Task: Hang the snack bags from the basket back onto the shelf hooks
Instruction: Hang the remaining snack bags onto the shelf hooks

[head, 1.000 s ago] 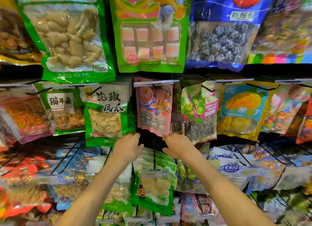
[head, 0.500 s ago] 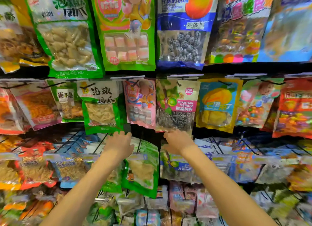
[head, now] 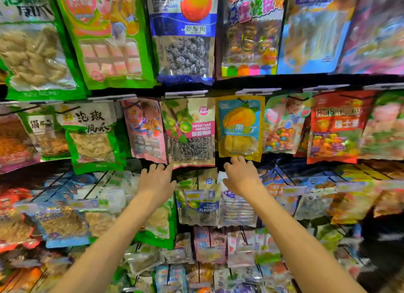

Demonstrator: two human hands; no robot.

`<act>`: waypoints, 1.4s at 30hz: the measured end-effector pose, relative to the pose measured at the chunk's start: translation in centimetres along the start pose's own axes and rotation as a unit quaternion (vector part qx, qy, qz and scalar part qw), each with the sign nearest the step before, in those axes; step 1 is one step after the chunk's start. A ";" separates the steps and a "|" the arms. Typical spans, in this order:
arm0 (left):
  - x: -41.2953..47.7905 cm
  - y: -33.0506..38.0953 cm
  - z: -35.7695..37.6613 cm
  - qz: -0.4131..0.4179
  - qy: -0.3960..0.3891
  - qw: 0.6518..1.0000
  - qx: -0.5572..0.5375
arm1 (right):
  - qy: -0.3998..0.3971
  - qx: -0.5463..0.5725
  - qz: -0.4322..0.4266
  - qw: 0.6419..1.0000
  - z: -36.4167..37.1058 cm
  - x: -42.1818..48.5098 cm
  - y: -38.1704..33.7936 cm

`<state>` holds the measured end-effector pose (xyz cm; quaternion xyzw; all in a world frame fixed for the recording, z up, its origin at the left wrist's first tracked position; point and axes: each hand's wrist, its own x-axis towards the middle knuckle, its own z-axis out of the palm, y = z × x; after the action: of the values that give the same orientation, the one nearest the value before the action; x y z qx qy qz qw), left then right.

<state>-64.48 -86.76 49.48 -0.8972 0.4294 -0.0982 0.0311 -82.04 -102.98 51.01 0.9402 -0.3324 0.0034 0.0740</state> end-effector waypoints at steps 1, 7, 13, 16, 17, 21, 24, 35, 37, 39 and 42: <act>0.4 0.1 0.2 -0.001 0.018 1.000 -0.010 | 0.008 0.001 0.002 1.000 0.0 0.3 0.4; 4.0 -0.8 0.1 0.011 0.130 0.986 -0.103 | 0.077 -0.005 0.004 0.997 0.2 3.7 1.5; 9.4 -2.0 0.9 -0.057 0.117 0.958 -0.255 | 0.081 0.132 0.020 0.988 -0.1 9.3 1.4; 11.8 -2.6 1.8 -0.072 0.075 0.912 -0.397 | 0.112 0.285 0.049 0.951 0.5 11.8 0.8; 12.2 -2.5 1.9 -0.080 0.080 0.890 -0.441 | 0.113 0.340 0.061 0.932 0.8 12.4 0.5; 12.6 -1.4 1.8 -0.106 0.083 0.821 -0.555 | 0.108 0.480 0.086 0.866 1.8 14.6 -0.2; 13.2 -0.6 2.7 -0.103 0.104 0.765 -0.628 | 0.097 0.531 0.110 0.834 2.0 15.3 -0.7; 14.9 0.7 5.2 -0.120 0.185 0.704 -0.675 | 0.111 0.711 0.078 0.690 4.1 18.4 -1.8; 15.3 0.6 5.4 -0.113 0.180 0.707 -0.675 | 0.111 0.730 0.064 0.672 3.8 18.3 -2.1; 15.2 0.8 5.6 -0.109 0.151 0.689 -0.700 | 0.123 0.746 0.050 0.652 3.9 18.5 -2.3; 14.9 1.7 6.0 -0.127 0.130 0.676 -0.714 | 0.141 0.752 0.041 0.643 3.8 18.3 -2.8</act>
<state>-55.39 -99.56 45.60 -0.6705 0.2508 0.1199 -0.6878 -66.17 -112.82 47.87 0.6459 -0.2389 0.3880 -0.6126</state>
